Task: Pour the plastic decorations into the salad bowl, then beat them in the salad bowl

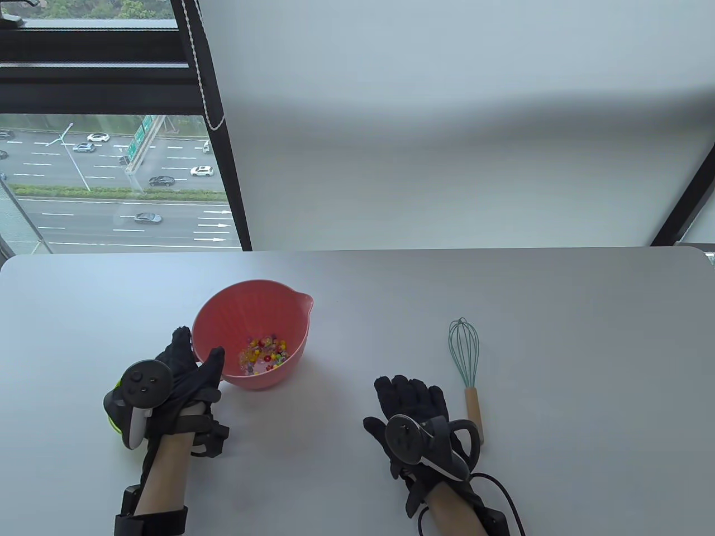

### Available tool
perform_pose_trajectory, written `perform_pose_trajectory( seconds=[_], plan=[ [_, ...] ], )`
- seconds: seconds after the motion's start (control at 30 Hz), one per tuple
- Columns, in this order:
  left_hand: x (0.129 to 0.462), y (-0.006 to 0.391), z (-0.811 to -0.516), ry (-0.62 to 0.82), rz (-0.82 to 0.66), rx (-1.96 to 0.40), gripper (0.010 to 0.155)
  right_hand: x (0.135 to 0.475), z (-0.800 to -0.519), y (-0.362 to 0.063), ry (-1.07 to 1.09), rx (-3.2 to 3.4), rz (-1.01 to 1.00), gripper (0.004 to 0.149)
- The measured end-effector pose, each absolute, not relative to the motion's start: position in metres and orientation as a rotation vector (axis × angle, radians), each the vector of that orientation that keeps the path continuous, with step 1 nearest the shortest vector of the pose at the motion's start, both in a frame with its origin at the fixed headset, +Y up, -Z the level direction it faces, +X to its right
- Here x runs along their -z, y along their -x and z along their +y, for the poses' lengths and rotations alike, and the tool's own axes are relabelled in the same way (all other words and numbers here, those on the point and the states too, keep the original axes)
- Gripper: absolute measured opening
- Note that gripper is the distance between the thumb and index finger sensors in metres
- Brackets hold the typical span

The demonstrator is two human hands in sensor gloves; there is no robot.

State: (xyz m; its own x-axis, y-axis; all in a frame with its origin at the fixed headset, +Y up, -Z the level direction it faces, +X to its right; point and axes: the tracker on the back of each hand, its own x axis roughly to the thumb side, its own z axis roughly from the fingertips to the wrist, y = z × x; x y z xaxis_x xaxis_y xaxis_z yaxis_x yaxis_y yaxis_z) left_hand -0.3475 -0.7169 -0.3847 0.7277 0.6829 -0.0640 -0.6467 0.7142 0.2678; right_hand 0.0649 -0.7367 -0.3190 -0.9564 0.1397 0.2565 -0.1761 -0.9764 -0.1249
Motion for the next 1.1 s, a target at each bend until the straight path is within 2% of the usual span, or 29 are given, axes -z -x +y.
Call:
perform_pose_trajectory(
  seconds=[0.4,0.63,0.87,1.1],
  plan=[
    [0.385,0.341,-0.716,-0.221,0.179,-0.754,0.079,0.32,-0.738,-0.064,-0.37,-2.952,-0.212,0.074],
    [0.38,0.33,-0.71,-0.358,0.153,-0.736,0.066,0.319,-0.738,-0.063,-0.372,-2.959,-0.207,0.074],
    [0.366,0.316,-0.695,-0.377,0.052,-0.804,0.061,0.321,-0.736,-0.068,-0.342,-2.944,-0.211,0.074],
    [0.356,0.307,-0.693,-0.29,-0.083,-0.97,0.059,0.322,-0.736,-0.07,-0.279,-2.986,-0.236,0.073]
  ],
)
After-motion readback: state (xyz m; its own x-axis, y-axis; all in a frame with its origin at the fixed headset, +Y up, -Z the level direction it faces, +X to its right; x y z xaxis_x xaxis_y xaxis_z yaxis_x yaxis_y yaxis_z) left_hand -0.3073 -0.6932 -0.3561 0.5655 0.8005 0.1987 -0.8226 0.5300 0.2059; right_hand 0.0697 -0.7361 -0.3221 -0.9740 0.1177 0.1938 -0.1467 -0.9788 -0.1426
